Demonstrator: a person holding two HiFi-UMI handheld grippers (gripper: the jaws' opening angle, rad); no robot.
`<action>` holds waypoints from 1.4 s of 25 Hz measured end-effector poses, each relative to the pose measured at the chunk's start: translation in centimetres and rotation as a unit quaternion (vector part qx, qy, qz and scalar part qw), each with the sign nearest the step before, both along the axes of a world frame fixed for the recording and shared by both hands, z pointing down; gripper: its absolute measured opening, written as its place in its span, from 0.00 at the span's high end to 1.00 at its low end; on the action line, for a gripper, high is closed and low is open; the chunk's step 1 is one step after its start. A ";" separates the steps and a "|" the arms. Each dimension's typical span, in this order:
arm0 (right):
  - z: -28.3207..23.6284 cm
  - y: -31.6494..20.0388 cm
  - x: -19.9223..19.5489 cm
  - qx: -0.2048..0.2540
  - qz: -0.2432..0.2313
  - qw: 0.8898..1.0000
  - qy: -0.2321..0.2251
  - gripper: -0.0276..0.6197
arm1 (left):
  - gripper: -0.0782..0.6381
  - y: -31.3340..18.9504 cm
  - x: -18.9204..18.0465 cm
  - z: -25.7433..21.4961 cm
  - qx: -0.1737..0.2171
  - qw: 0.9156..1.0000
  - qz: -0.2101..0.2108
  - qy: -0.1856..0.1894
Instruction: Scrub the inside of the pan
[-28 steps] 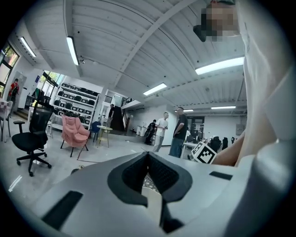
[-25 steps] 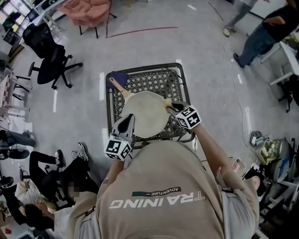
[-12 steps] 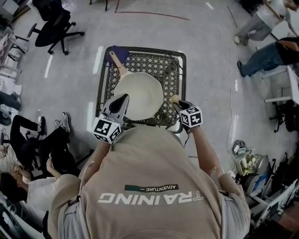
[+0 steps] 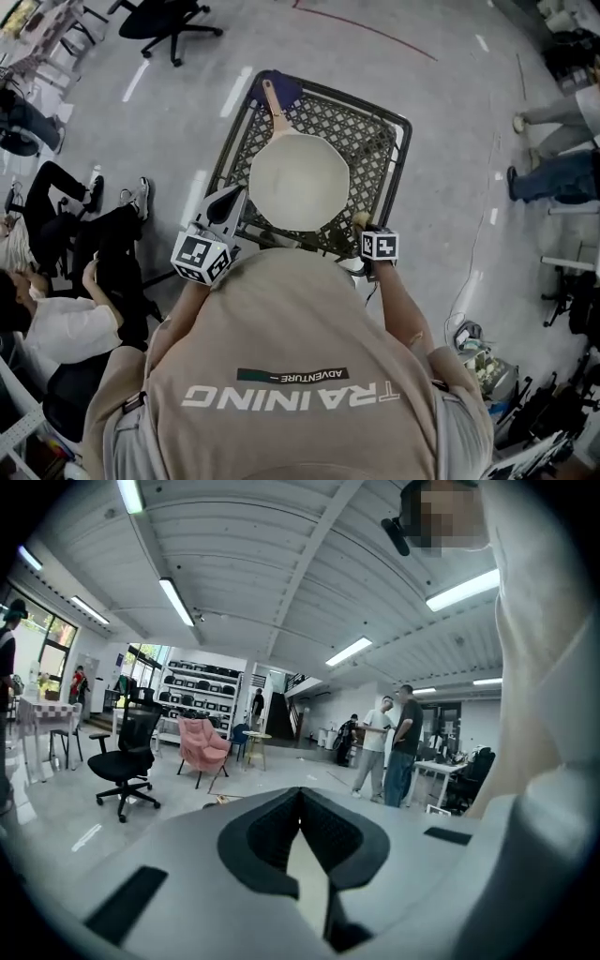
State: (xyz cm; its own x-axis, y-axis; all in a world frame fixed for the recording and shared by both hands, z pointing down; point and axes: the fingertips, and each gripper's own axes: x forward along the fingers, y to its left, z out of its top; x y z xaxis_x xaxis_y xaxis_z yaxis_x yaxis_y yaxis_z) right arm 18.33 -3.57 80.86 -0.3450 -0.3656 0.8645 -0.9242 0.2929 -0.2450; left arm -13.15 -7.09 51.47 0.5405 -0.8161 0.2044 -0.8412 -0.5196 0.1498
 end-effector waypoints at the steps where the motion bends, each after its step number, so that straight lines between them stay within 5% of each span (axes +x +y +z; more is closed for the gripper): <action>1: 0.8 0.3 0.2 -0.010 -0.012 1.000 0.008 0.81 | 0.87 0.2 -0.1 0.0 -0.004 1.000 -0.007 -0.002; 11: 4.8 3.7 -1.6 -0.064 -0.066 0.995 0.043 0.81 | 0.87 2.8 -3.0 -0.9 -0.016 0.997 -0.074 -0.011; 21: 4.9 3.5 -1.2 -0.053 -0.060 0.993 0.087 0.75 | 0.87 3.7 -3.5 -0.4 -0.024 0.996 -0.086 -0.003; 26: 4.8 3.8 -1.7 -0.066 -0.048 0.995 0.064 0.62 | 0.87 2.9 -3.9 0.1 -0.024 0.996 -0.081 0.021; 35: 2.8 3.0 -2.1 -0.038 -0.050 0.996 0.071 0.61 | 0.87 1.6 -4.9 -0.3 -0.006 0.996 -0.079 0.049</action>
State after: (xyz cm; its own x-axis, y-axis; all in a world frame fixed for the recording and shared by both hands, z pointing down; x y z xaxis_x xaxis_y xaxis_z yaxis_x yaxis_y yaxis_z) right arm 16.19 -0.59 83.69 -0.2488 -0.2673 0.9309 -0.9185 0.3700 -0.1393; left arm -18.03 -5.51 51.20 0.4237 -0.8902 0.1674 -0.8933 -0.3799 0.2403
